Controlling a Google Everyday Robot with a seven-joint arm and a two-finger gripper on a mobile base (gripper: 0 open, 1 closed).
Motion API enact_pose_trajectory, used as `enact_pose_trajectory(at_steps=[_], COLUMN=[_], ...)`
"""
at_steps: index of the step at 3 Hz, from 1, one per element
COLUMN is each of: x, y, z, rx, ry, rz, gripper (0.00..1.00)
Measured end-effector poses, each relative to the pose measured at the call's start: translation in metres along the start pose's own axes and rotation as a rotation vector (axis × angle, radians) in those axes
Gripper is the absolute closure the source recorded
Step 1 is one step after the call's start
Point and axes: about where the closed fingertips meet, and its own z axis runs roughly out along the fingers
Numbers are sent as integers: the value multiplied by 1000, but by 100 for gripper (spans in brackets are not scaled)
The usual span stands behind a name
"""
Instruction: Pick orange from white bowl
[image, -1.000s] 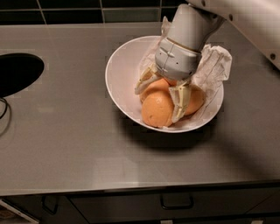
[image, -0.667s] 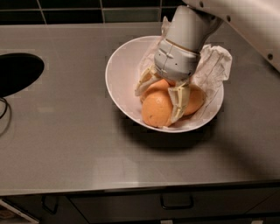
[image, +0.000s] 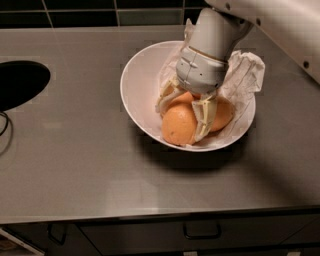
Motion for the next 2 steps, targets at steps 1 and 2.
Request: enact_pose_trajectory(at_steps=[1, 2], x=[1, 2], y=[2, 5], z=[2, 5], rx=[-8, -16], ry=[-3, -6], rz=[5, 9], gripper=[33, 34])
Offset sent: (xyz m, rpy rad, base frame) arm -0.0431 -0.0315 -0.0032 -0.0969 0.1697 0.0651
